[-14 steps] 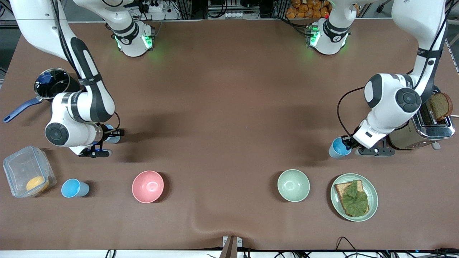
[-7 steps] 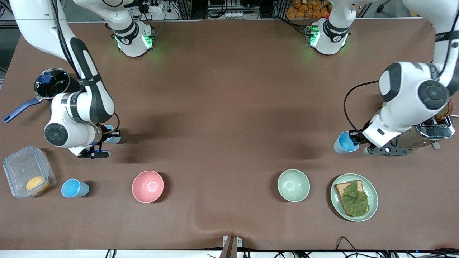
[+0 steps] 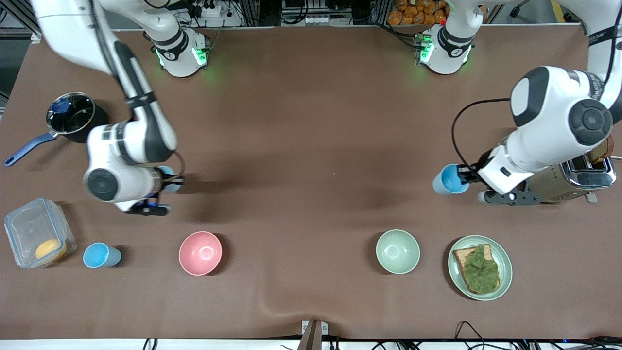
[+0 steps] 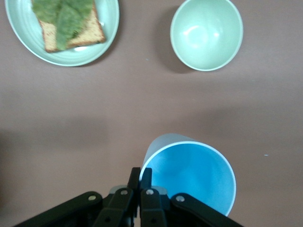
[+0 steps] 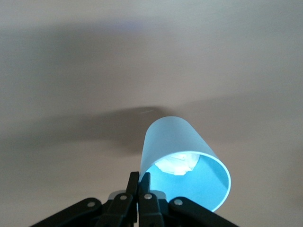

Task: Stack blue cups with both arms
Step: 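Carry the cup to the table middle with the right gripper and set it down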

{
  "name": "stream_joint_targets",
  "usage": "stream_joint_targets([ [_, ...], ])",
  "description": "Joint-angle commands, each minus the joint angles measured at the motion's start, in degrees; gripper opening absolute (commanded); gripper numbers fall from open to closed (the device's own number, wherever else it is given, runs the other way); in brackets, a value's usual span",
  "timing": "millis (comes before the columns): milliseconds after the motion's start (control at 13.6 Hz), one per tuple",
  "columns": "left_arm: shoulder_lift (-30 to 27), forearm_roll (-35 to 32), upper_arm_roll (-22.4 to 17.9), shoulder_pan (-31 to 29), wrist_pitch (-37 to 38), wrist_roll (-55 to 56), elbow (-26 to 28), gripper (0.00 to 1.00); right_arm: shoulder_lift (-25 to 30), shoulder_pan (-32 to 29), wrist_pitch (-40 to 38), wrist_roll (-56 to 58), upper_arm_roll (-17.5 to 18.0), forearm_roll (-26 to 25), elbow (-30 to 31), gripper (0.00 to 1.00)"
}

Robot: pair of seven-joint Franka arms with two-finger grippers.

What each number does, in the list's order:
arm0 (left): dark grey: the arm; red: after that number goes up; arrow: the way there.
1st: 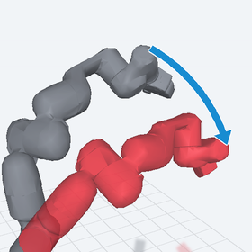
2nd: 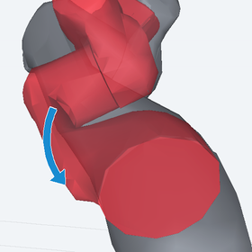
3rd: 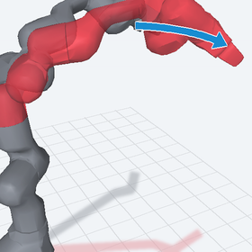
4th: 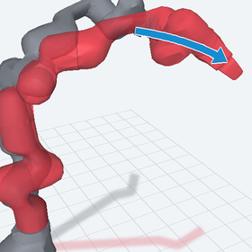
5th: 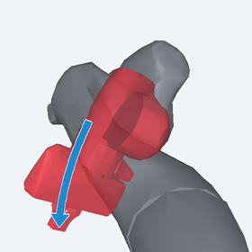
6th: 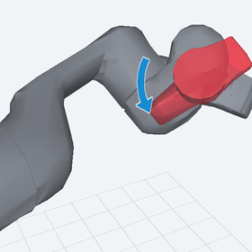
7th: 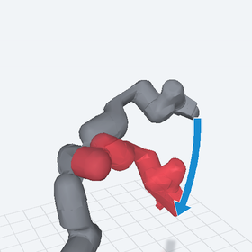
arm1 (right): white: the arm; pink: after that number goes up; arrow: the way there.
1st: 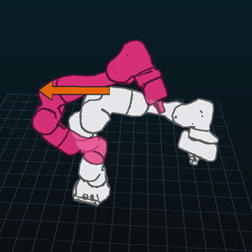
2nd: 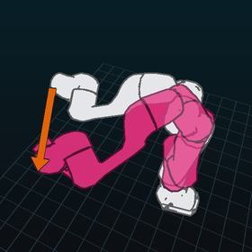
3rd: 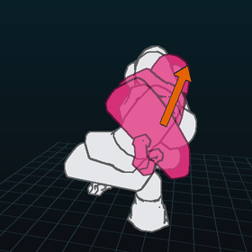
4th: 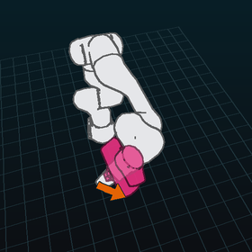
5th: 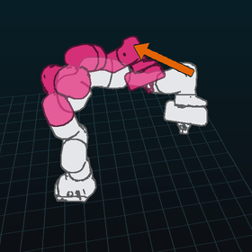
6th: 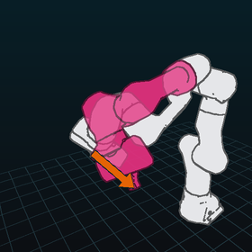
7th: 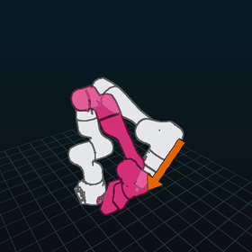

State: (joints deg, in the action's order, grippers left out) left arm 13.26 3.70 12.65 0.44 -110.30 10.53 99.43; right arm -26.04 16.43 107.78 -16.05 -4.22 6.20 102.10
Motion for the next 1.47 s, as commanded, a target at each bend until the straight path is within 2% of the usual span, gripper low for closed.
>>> stream_joint_targets([
  [0, 0.5, 1.0, 2.9, -0.1, 2.7, 6.1, -2.5, 0.00, -2.0, 7.8, -0.6, -11.1, -0.6, 6.2, -3.8, 0.00],
  [294, 0.5, 1.0, 4.9, -0.1, 3.4, 10.1, -3.0, 0.00, -7.5, 16.7, -0.3, -27.1, -0.5, 7.1, -12.9, 0.00],
  [515, 0.8, 1.0, 6.2, 0.2, 3.9, 13.0, -4.2, 0.00, -11.7, 20.3, 0.1, -31.0, -0.5, 9.0, -18.5, 0.00],
  [735, 1.1, 1.0, 7.8, 0.3, 3.9, 17.0, -4.9, 0.00, -12.1, 23.2, 4.6, -31.6, -0.6, 12.6, -18.8, 0.00],
  [956, 1.1, 1.0, 8.4, 0.3, 3.9, 17.2, -5.1, 0.00, -12.7, 24.4, 4.7, -31.8, -0.6, 12.6, -18.6, 0.00],
  [1029, 1.2, 1.0, 8.4, 0.3, 3.9, 17.7, -5.6, 0.00, -12.9, 24.5, 4.9, -31.8, -0.6, 12.6, -18.5, 0.14],
  [1103, 1.2, 1.0, 8.4, 0.9, 3.9, 19.3, -6.1, 0.00, -12.9, 24.4, 4.8, -32.2, -0.6, 12.5, -18.6, 0.44],
  [1176, 1.9, 1.0, 8.4, 1.7, 3.9, 21.0, -6.8, 0.00, -12.6, 24.3, 4.6, -32.1, -0.7, 12.1, -18.8, 0.99],
  [1397, 2.1, 0.7, 8.3, 3.3, 4.6, 23.2, -7.5, 0.00, -11.2, 23.3, 4.0, -31.7, -1.1, 11.8, -21.1, 1.00],
])
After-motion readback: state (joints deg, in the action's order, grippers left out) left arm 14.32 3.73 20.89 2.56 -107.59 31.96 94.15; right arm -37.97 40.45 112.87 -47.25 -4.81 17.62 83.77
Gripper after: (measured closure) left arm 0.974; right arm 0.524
